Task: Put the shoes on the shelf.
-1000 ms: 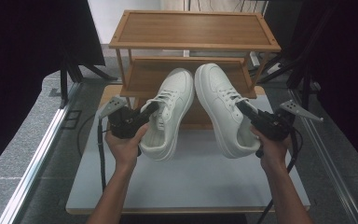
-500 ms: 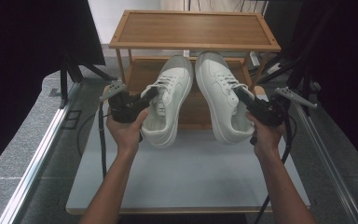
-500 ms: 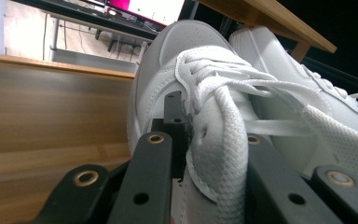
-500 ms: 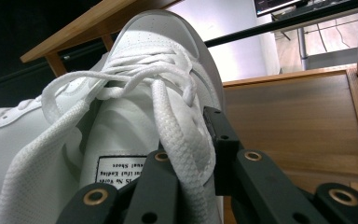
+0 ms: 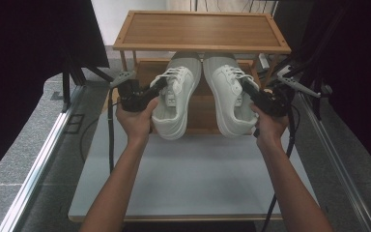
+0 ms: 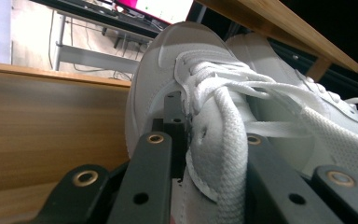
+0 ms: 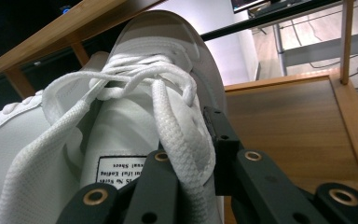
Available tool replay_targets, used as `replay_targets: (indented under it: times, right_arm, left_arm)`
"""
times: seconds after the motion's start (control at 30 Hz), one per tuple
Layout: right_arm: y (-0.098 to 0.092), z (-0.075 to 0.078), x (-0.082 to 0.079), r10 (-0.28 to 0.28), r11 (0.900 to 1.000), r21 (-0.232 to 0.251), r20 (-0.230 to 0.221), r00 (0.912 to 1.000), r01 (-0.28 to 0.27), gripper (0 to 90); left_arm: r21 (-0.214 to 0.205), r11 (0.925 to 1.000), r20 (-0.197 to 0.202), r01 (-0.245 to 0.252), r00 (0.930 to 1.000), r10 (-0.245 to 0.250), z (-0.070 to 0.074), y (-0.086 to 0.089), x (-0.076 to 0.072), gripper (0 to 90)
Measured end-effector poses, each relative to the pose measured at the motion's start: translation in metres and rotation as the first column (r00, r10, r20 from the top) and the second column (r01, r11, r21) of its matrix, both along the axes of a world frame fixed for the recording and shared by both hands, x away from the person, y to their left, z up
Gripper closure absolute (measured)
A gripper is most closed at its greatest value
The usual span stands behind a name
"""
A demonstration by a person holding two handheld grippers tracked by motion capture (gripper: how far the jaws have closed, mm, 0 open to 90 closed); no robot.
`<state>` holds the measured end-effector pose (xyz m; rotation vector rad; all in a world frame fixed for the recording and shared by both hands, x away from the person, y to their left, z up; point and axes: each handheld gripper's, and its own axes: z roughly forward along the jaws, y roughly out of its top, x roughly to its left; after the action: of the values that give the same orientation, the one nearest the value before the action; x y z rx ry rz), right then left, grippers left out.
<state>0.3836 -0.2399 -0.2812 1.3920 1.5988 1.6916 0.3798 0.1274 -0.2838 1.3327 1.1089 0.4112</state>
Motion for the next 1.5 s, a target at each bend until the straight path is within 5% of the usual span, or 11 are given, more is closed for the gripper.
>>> replay_targets:
  times: [0.77, 1.13, 1.4, 1.5]
  right_arm:
    - [0.018, 0.011, 0.04, -0.079, 0.9968, -0.017, -0.066, 0.9947, 0.078, 82.6]
    - [0.035, 0.017, 0.059, -0.127, 0.9918, -0.023, -0.086, 0.9881, 0.126, 81.8]
    - [0.047, 0.006, 0.068, -0.171, 0.9853, -0.017, -0.143, 0.9749, 0.17, 79.8]
    - [0.049, -0.002, 0.071, -0.179, 0.9835, -0.002, -0.165, 0.97, 0.181, 79.0]
  left_arm:
    - [-0.028, 0.9988, -0.062, -0.04, 0.9974, 0.038, 0.0, -0.017, 0.044, 80.6]
    - [-0.077, 0.9941, -0.088, -0.075, 0.9938, 0.069, -0.002, -0.017, 0.06, 80.0]
    - [-0.097, 0.9894, -0.13, -0.108, 0.9869, 0.095, -0.016, -0.027, 0.072, 78.0]
    - [-0.134, 0.9836, -0.146, -0.12, 0.9841, 0.101, -0.022, -0.03, 0.075, 77.2]
